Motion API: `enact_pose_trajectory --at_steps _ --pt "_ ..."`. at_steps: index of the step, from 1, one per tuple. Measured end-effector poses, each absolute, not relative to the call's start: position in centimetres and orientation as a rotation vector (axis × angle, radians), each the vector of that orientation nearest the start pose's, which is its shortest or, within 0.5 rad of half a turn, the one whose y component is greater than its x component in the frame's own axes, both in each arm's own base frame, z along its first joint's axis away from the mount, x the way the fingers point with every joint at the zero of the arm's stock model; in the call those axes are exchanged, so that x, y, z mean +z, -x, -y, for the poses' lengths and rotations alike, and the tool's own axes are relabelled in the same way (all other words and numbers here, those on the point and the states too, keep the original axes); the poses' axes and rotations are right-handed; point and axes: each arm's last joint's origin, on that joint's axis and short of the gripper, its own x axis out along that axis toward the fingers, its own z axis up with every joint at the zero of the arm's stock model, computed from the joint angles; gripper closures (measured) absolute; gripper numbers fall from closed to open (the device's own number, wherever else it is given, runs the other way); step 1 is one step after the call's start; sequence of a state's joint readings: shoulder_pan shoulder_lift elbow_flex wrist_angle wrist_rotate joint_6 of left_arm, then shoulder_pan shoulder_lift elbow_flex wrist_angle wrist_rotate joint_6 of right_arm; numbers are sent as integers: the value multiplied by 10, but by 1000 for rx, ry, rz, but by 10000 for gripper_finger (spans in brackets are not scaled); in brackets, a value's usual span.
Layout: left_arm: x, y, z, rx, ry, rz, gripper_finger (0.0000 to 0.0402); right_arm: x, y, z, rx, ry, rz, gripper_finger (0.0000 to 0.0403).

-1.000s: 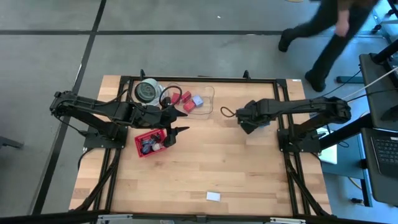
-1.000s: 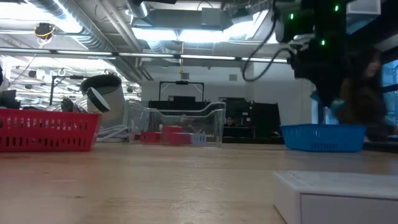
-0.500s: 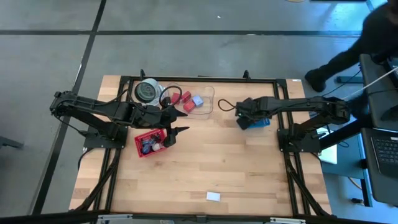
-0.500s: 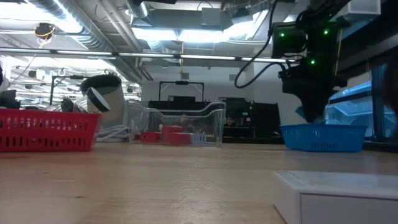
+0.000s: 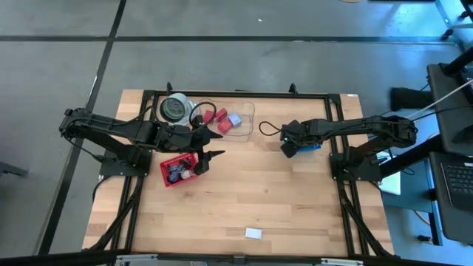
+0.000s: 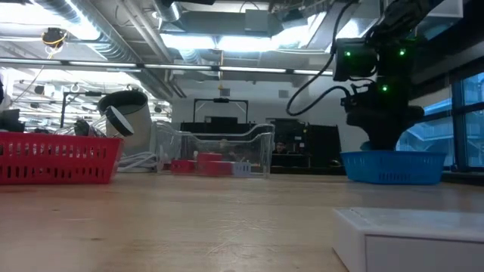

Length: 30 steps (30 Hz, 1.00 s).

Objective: Pick & Place Office items
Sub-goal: Put the blue digital timer into the blue bin, then put the white digital timer into the blue bin

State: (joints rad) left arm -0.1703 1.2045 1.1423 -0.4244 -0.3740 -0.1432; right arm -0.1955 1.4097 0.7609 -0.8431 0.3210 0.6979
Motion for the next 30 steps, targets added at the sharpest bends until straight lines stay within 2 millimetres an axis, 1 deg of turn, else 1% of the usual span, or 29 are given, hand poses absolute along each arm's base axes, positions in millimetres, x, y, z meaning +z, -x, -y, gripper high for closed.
enact_pose_trajectory --at_steps 3,5,13,17,21,24,28,30 --pt "350 -255 33 233 9 -454 162 169 -213 51 -909 -457 -1266 236" --pt "350 -255 33 233 9 -453 162 169 -214 52 -905 -460 -1253 227" --pt "350 -255 33 233 9 -453 162 169 -214 52 -904 -462 -1247 155" --pt "350 -255 33 233 10 -453 162 172 -215 52 -907 -460 -1254 128" --pt "350 -255 33 233 13 -453 162 187 -222 51 -895 -456 -1213 114" --pt "350 -255 33 233 13 -453 162 207 -230 47 -878 -431 -1132 112" --pt "350 -256 34 202 23 -457 162 235 -237 37 -833 -407 -1025 112" --pt "348 -256 35 173 42 -466 162 249 -239 26 -797 -406 -968 112"
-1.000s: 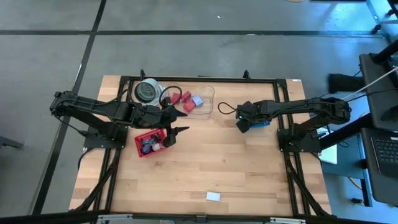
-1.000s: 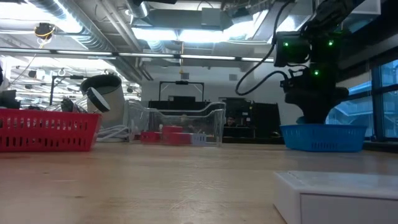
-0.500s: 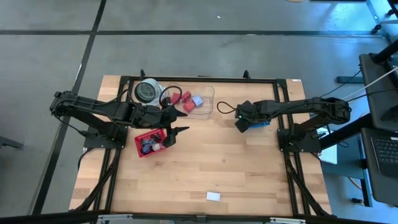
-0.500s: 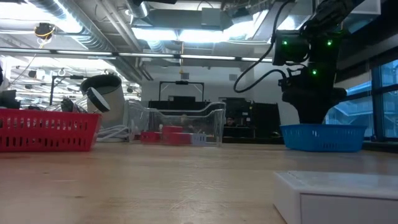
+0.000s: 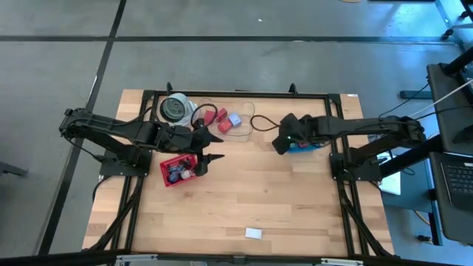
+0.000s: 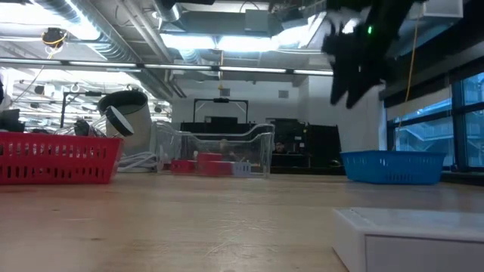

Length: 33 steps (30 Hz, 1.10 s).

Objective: Pick & Place Office items
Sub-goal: Put the white digital timer into the blue bin

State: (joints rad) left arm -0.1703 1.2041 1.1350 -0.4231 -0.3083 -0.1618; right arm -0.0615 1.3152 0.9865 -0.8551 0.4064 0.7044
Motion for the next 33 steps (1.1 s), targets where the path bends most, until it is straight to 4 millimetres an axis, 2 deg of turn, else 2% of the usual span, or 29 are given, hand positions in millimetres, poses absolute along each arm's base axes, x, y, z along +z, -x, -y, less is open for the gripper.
enact_pose_trajectory --at_steps 3,6,12,17,25,33 --pt "343 -256 36 148 58 -483 162 262 -242 7 -723 -403 -902 112" --pt "338 -256 37 134 74 -506 162 266 -244 -14 -660 -401 -852 112" --pt "334 -257 40 123 119 -518 162 265 -249 -59 -530 -397 -786 111" --pt "333 -257 44 110 125 -521 162 260 -263 -98 -393 -394 -684 111" --pt "333 -255 52 82 120 -523 162 226 -296 -153 -210 -343 -568 111" --pt "333 -253 61 59 158 -527 162 185 -319 -190 15 -422 -564 107"
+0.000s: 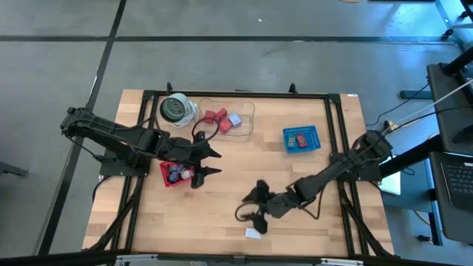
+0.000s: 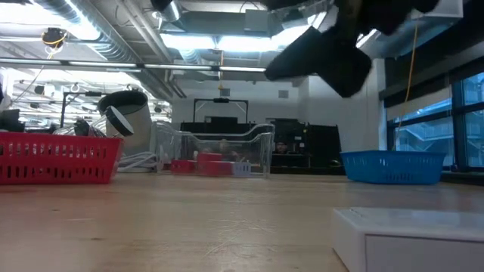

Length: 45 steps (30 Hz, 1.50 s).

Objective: Pick & Place Office items
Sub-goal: Put the white digital timer into the blue bin

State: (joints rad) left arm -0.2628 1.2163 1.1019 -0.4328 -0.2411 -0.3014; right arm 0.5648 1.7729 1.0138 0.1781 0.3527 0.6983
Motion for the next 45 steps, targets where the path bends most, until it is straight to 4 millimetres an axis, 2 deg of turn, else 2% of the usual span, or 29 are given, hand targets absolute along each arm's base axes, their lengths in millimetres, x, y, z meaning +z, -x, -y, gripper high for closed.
enact_pose_trajectory --at_steps 4,8,12,15,20,25,31,45 --pt "333 -252 65 44 154 -529 162 167 -316 -208 131 -411 -633 94" --pt "332 -251 68 33 149 -536 162 156 -305 -227 206 -292 -662 84" --pt "332 -250 69 28 146 -543 162 157 -293 -242 214 -155 -607 82" --pt "332 -250 69 30 154 -542 162 161 -289 -249 190 -147 -550 83" --pt "332 -250 69 35 170 -542 162 152 -283 -256 179 -116 -569 83" --pt "332 -250 69 35 172 -542 162 126 -281 -264 185 -78 -611 84" --pt "332 -250 69 35 171 -542 162 105 -281 -268 196 -7 -627 92" --pt "332 -250 69 35 158 -541 162 91 -278 -265 186 85 -693 129"
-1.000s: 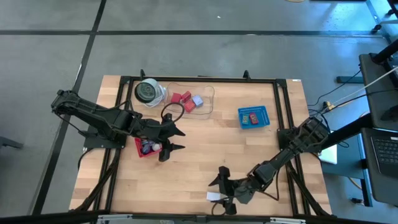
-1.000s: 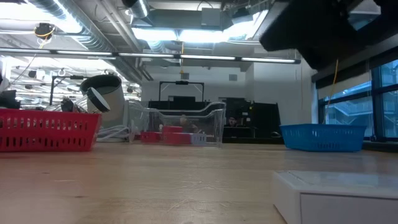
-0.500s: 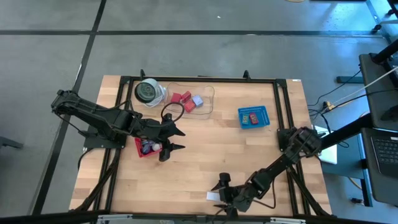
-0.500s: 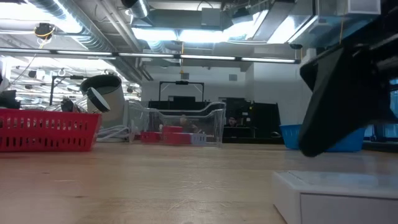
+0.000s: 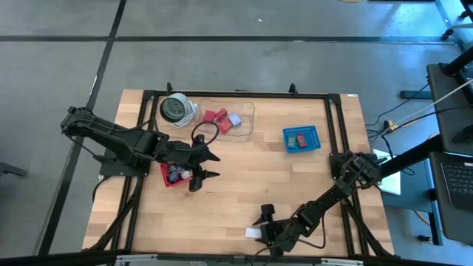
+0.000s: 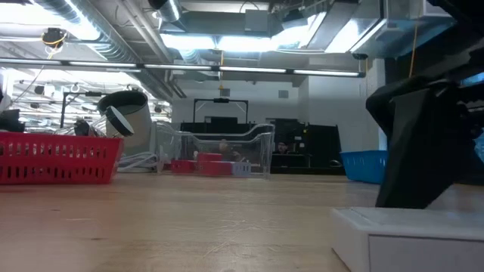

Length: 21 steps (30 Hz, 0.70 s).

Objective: Pick & Place Office items
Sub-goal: Put the white digital timer into the blue bin

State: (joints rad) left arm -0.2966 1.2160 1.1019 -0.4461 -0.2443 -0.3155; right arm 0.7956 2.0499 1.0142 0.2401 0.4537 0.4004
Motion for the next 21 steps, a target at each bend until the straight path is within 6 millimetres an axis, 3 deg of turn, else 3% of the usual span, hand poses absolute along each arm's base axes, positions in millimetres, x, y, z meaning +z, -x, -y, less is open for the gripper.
enact_pose_trajectory --at_steps 5,12,15,18,21 --pt "332 -250 69 34 154 -541 162 91 -278 -266 191 82 -695 161" --pt "332 -250 69 31 144 -541 162 91 -278 -266 183 69 -691 243" --pt "332 -250 69 31 144 -541 162 93 -279 -266 175 33 -683 246" --pt "332 -250 69 31 144 -541 162 103 -279 -265 138 -64 -663 246" --pt "332 -250 69 31 144 -541 162 127 -281 -257 90 -168 -643 246"
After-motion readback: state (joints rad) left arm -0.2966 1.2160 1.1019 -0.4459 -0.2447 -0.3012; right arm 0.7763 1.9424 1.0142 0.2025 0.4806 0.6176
